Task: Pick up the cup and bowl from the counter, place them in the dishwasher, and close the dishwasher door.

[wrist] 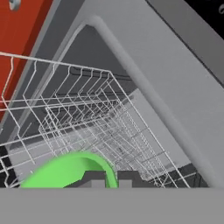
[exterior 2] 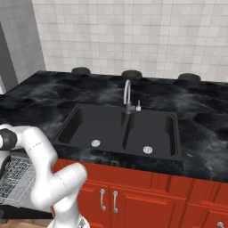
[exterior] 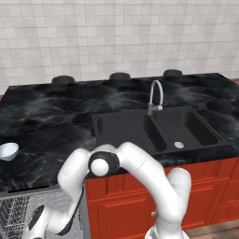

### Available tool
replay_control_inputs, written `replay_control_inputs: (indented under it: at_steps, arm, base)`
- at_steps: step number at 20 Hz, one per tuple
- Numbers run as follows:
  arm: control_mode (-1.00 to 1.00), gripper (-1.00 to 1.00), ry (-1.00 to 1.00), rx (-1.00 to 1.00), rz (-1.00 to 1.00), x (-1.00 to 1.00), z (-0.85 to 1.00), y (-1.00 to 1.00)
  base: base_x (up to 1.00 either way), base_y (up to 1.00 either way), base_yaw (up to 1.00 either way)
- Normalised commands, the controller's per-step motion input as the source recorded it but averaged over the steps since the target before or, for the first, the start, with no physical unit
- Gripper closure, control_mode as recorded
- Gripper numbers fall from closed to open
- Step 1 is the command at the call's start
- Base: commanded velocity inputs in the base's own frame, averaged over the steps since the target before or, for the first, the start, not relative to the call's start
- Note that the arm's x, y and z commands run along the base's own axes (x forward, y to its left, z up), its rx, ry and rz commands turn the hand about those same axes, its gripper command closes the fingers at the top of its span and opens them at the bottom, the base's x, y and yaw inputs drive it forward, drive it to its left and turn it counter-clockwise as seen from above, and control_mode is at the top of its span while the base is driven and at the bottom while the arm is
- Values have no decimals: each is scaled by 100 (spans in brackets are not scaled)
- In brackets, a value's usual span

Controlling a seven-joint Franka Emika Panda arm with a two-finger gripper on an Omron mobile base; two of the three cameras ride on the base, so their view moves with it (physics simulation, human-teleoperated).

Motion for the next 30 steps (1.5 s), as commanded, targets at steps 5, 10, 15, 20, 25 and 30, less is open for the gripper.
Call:
replay_control_inputs:
  at_steps: [5,10,15,20,25,30]
  arm:
    - [-100,100,0,0,0,6,-55,2]
    - [-100,100,0,0,0,2,-43,0]
    - [-100,-100,0,0,0,6,-43,0]
    - [-100,-100,-2,0,0,0,-6,1]
    - [-100,-100,-4,0,1,-9,4,17]
    - [-100,-100,-7,2,0,-32,56,25]
  base:
    - [0,0,0]
    - [0,0,0]
    - [0,0,0]
    - [0,0,0]
    - [0,0,0]
    - [0,0,0]
